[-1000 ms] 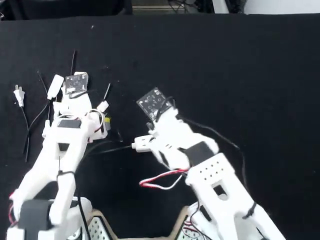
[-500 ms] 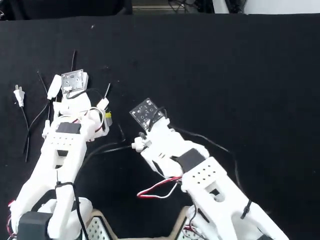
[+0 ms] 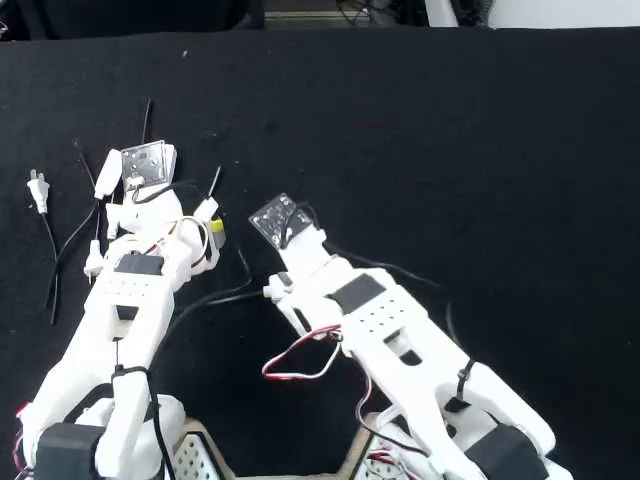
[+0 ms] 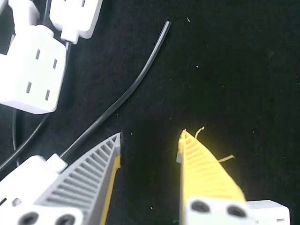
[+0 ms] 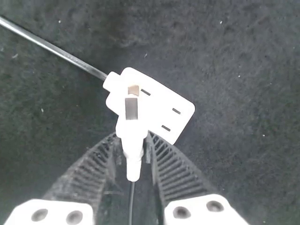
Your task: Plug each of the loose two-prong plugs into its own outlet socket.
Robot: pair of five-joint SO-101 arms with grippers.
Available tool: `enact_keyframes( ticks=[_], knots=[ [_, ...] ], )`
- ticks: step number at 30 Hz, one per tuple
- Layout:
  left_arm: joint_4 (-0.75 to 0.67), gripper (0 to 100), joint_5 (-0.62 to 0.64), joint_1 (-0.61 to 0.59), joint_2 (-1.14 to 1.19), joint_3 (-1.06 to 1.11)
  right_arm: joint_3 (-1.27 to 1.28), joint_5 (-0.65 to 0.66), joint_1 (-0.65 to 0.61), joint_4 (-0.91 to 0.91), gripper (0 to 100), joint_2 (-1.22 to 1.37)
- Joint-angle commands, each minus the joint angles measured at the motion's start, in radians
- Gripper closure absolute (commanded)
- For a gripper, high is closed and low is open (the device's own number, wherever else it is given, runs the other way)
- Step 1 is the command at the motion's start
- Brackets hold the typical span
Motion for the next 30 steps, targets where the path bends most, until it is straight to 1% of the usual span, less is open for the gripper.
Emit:
enact_keyframes(
  ticks=[1,16,19,21,23,25,28,30],
  knots=[
    [-0.018,80,0.014,0.013,-0.021,-0.005,-0.064,-0.009,-0.015,-0.023,98.8,0.008],
    [-0.011,80,0.014,0.016,-0.031,-0.002,-0.062,-0.009,-0.015,-0.031,98.8,0.01],
    [-0.011,80,0.005,0.044,-0.031,-0.007,-0.035,-0.011,-0.018,-0.097,98.8,0.01],
    [-0.011,80,-0.014,0.077,-0.032,-0.007,-0.01,-0.011,-0.046,-0.161,98.8,0.01],
    [-0.011,80,-0.025,0.11,-0.032,-0.005,0.016,-0.038,-0.089,-0.218,98.8,0.002],
    [-0.011,80,-0.021,0.128,-0.034,-0.002,0.038,-0.1,-0.127,-0.267,98.8,0.002],
    [0.006,80,-0.021,0.128,-0.074,0.007,0.065,-0.164,-0.138,-0.324,98.8,0.002],
    [0.035,80,-0.021,0.13,-0.13,0.022,0.081,-0.184,-0.138,-0.354,98.8,0.002]
  ],
)
